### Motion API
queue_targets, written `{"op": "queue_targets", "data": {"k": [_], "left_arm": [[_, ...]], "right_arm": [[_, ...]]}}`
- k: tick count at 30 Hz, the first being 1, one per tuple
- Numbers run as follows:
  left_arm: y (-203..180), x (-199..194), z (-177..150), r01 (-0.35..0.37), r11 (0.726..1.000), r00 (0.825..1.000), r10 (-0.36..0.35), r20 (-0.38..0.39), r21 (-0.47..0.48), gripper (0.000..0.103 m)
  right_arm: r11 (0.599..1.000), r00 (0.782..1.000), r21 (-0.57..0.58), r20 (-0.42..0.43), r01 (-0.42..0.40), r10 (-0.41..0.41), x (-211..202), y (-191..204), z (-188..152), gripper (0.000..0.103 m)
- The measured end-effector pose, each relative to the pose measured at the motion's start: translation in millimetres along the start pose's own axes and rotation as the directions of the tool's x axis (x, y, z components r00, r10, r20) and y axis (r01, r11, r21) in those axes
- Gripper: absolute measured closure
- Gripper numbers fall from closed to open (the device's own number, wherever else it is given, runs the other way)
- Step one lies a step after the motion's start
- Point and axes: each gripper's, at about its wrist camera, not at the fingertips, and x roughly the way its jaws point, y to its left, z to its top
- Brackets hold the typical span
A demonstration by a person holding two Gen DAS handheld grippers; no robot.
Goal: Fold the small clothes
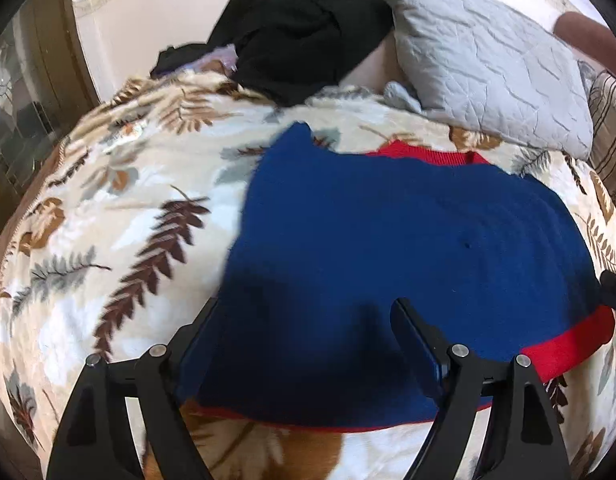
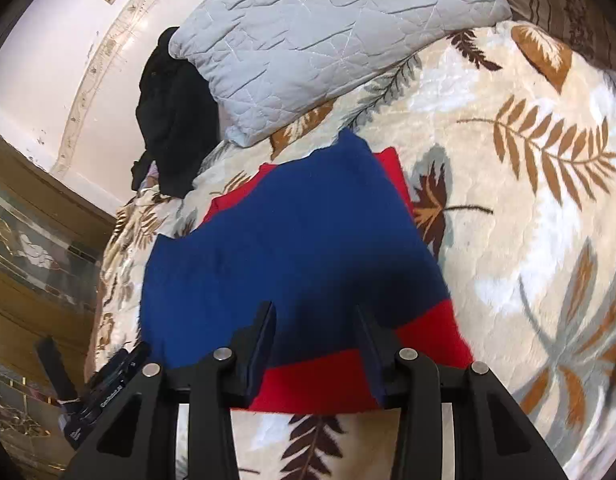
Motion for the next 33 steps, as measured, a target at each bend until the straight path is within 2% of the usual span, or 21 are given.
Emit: {"op": "queue_targets", "data": {"k": [4, 7, 10, 12, 14, 18, 23, 28, 33], "left_arm": [[-17, 17, -7, -0.06, 0.996, 0.998, 0.062, -0.031, 0.061, 0.018], [-24, 18, -11, -0.098, 0.991, 0.995, 0.098, -0.003, 0.096, 0.013], [-18, 20, -10, -0.08, 0.995, 0.997, 0.081, -0.012, 0.061, 0.011], [-16, 13, -10, -0.091, 0.994, 0.996, 0.09, 0.009, 0.055, 0.011], [-17, 1, -11, -0.115, 0.991, 0.992, 0.111, 0.054, 0.071, 0.011], [-11, -24, -13, -0.088, 0.996, 0.99, 0.084, 0.111, 0.034, 0.011], [-8, -62, -29, -0.073, 0.997, 0.977, 0.069, 0.2, 0.014, 0.011], [-8, -95, -53, -0.07, 0.997, 0.967, 0.065, 0.247, 0.013, 0.011], [-6, -133, -77, -0.065, 0.998, 0.952, 0.057, 0.301, 0.017, 0.01]], "right_arm": [[0.999, 0.998, 0.021, -0.05, 0.05, -0.049, 20, -10, -3, 0.058], [0.999, 0.997, 0.004, -0.051, 0.054, -0.054, 20, -11, -10, 0.057], [1.0, 0.999, 0.017, -0.043, 0.023, -0.022, 8, -13, -19, 0.056], [1.0, 1.0, 0.019, -0.028, 0.01, -0.01, -2, -12, -24, 0.056], [1.0, 1.0, 0.011, 0.009, -0.005, 0.004, -18, -10, -31, 0.055], [1.0, 0.998, -0.022, 0.068, -0.01, 0.012, -54, -2, -50, 0.047], [0.994, 0.992, -0.1, 0.121, 0.046, -0.033, -89, 12, -78, 0.042], [0.964, 0.977, -0.227, 0.189, 0.14, -0.097, -122, 31, -117, 0.042], [0.944, 0.962, -0.281, 0.254, 0.17, -0.098, -155, 43, -145, 0.042]]}}
